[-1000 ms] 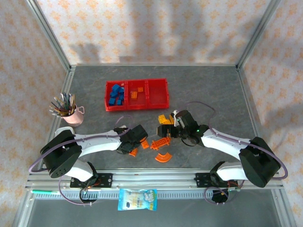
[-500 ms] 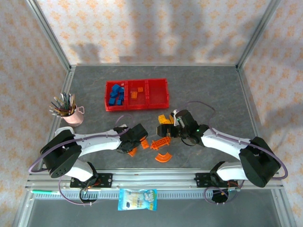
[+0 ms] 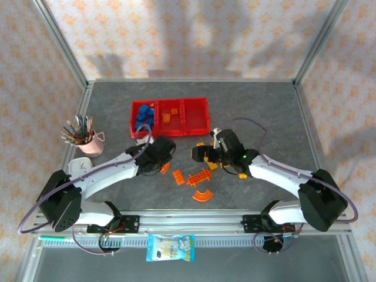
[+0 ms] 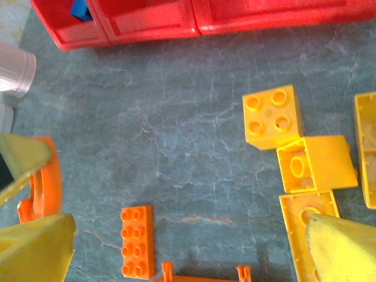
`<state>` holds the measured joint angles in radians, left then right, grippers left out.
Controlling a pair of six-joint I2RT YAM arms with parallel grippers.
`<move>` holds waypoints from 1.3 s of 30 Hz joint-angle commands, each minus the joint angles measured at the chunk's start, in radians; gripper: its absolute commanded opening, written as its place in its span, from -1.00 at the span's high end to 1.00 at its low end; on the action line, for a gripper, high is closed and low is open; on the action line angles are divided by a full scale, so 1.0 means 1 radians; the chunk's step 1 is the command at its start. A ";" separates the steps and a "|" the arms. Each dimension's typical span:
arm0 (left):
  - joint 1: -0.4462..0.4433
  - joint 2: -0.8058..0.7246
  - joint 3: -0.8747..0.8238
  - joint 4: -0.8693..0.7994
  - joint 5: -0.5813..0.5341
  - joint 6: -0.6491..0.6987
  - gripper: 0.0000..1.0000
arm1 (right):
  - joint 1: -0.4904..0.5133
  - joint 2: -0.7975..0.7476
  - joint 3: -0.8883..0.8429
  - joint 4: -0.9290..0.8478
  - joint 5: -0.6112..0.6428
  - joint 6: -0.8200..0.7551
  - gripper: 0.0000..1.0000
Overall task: Sort the legos into containers by color
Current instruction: Place the lego in the container.
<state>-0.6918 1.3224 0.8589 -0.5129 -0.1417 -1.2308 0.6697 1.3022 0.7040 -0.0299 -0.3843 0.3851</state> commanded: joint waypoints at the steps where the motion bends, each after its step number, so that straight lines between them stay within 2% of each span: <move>1: 0.085 0.010 0.109 -0.043 -0.075 0.168 0.46 | -0.027 0.000 0.058 0.002 0.023 0.019 -0.99; 5: 0.174 0.141 0.297 -0.050 -0.084 0.321 0.46 | -0.078 0.027 0.099 -0.002 0.012 0.044 -0.99; 11: 0.247 0.395 0.549 -0.035 -0.057 0.454 0.46 | -0.120 0.050 0.133 -0.003 0.036 0.037 -0.99; 18: 0.293 0.665 0.819 -0.029 -0.053 0.530 0.46 | -0.127 0.069 0.143 -0.001 0.045 0.041 -0.99; 23: 0.296 0.757 0.900 -0.029 -0.039 0.542 0.33 | -0.128 0.074 0.148 -0.013 0.054 0.037 -0.99; 26: 0.297 0.772 0.929 -0.051 -0.048 0.554 0.14 | -0.128 0.067 0.156 -0.022 0.050 0.028 -0.99; 32: 0.296 0.700 0.890 -0.063 -0.018 0.559 -0.03 | -0.127 0.068 0.173 -0.060 0.022 -0.018 -0.99; 39: 0.284 0.510 0.716 -0.082 0.034 0.524 -0.09 | -0.124 0.028 0.141 -0.136 0.003 -0.059 -0.99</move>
<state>-0.3992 1.9347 1.6329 -0.5568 -0.1345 -0.6899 0.5488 1.3701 0.8524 -0.1150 -0.3676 0.3588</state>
